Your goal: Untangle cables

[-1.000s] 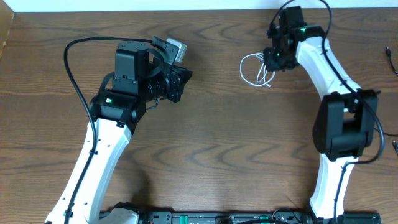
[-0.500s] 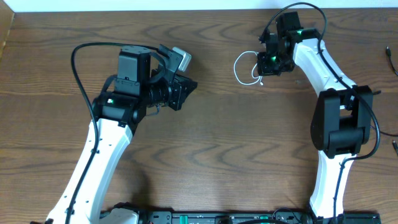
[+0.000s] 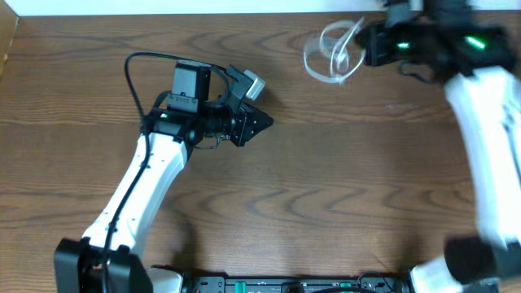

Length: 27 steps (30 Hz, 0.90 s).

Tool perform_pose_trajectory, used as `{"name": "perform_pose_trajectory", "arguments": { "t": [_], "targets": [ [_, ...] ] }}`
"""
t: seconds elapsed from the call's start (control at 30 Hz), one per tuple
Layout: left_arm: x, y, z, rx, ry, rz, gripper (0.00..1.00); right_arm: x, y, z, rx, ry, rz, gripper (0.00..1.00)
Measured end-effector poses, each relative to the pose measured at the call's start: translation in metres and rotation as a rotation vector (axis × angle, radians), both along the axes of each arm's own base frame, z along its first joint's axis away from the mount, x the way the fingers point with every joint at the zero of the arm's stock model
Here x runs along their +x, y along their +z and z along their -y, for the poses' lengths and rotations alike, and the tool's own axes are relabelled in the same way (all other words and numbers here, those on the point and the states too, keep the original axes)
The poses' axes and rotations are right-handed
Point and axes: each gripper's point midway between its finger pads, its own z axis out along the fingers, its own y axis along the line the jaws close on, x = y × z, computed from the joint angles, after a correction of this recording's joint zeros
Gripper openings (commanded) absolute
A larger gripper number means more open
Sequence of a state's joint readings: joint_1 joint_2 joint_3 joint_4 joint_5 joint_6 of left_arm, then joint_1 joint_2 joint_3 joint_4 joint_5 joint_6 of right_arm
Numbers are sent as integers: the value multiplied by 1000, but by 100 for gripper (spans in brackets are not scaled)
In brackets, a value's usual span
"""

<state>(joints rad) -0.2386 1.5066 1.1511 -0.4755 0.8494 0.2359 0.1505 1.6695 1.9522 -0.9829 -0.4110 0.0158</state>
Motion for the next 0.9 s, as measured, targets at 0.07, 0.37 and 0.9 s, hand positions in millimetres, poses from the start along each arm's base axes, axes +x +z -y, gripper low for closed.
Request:
{"name": "perform_pose_trajectory", "arguments": {
  "t": [0.07,0.37,0.9],
  "targets": [
    [0,-6,6,-3,-20,-13,17,-25,49,5,14,-6,122,1],
    [-10,-6,45,-26,-128,40,17,-56,-26,34,-147,-105,-210,1],
    [-18,1,55,-65,-172,45,17,-47,-86,14,-108,20,-398,1]
  ]
}}
